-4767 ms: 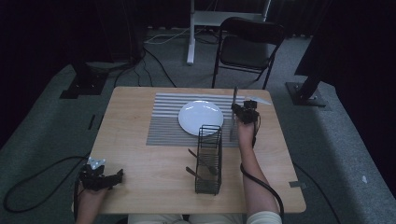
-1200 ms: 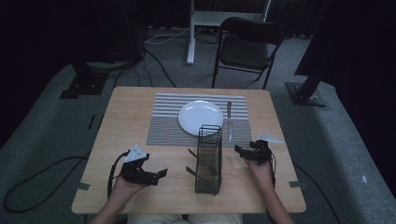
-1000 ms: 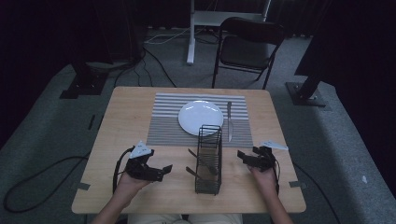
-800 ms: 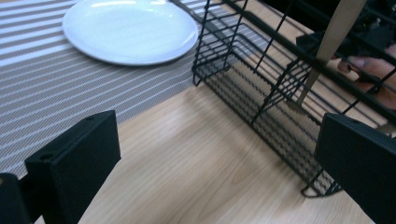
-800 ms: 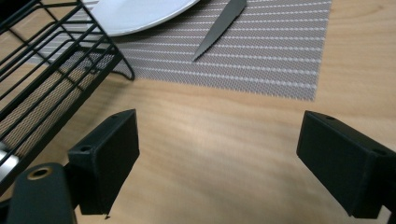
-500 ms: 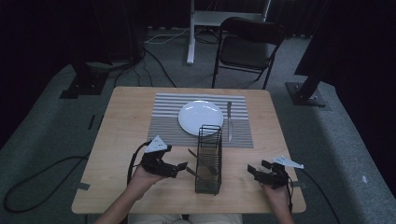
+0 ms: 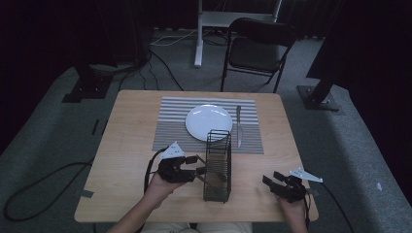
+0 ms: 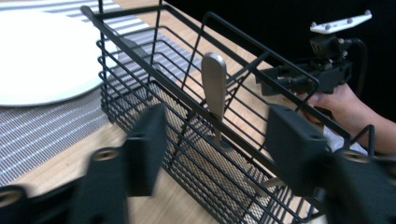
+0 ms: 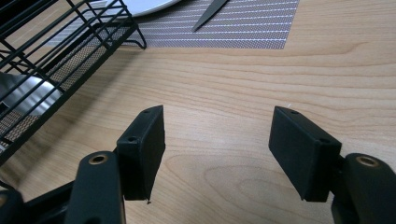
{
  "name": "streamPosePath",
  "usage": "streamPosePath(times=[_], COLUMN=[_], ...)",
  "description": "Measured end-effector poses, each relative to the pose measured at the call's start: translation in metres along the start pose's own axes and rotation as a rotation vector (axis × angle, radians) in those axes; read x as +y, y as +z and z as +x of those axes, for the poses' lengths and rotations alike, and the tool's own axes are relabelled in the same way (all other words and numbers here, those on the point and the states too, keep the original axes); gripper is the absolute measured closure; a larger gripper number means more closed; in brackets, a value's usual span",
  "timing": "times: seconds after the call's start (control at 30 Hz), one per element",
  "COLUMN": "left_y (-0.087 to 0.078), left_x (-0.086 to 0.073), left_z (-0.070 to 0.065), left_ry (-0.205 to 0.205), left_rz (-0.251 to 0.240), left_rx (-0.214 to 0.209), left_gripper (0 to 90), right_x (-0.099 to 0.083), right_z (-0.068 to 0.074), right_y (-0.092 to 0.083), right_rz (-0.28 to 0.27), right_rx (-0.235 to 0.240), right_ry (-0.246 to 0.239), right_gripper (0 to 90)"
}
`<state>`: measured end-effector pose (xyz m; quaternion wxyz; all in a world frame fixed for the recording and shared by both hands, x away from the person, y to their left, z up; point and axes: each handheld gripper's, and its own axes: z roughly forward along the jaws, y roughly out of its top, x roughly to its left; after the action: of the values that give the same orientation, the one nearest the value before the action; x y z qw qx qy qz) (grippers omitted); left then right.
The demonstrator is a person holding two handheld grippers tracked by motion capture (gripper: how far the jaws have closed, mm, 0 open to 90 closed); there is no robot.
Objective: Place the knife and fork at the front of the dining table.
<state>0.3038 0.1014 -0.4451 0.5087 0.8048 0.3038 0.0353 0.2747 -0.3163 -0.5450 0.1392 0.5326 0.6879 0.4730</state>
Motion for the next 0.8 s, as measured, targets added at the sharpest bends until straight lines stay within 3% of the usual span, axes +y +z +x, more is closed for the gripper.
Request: streamPosePath(times=[0.17, 0.2, 0.23, 0.5, 0.7, 0.8], left_y=[0.009, 0.01, 0.011, 0.009, 0.005, 0.001], left_x=[-0.002, -0.002, -0.002, 0.001, 0.0, 0.003], left_z=[-0.005, -0.005, -0.006, -0.009, -0.012, -0.016], left_ry=[0.006, 0.008, 0.007, 0.004, -0.008, 0.021], left_rz=[0.027, 0.021, 0.014, -0.017, -0.035, -0.043], left_rx=[-0.003, -0.014, -0.009, 0.024, 0.021, 0.031], left_gripper=[53.9, 56.3, 61.9, 80.1, 84.4, 87.4], right_x=[0.0, 0.0, 0.0, -0.001, -0.001, -0.001], right_z=[0.0, 0.0, 0.0, 0.0, 0.0, -0.001], right_y=[0.0, 0.0, 0.0, 0.0, 0.0, 0.0], right_rz=[0.0, 0.0, -0.001, 0.0, 0.001, 0.002], right_rx=[0.0, 0.001, 0.002, 0.004, 0.004, 0.007], right_ry=[0.004, 0.003, 0.002, 0.005, 0.005, 0.008], right_gripper=[35.6, 35.7, 35.8, 36.1, 36.2, 37.3])
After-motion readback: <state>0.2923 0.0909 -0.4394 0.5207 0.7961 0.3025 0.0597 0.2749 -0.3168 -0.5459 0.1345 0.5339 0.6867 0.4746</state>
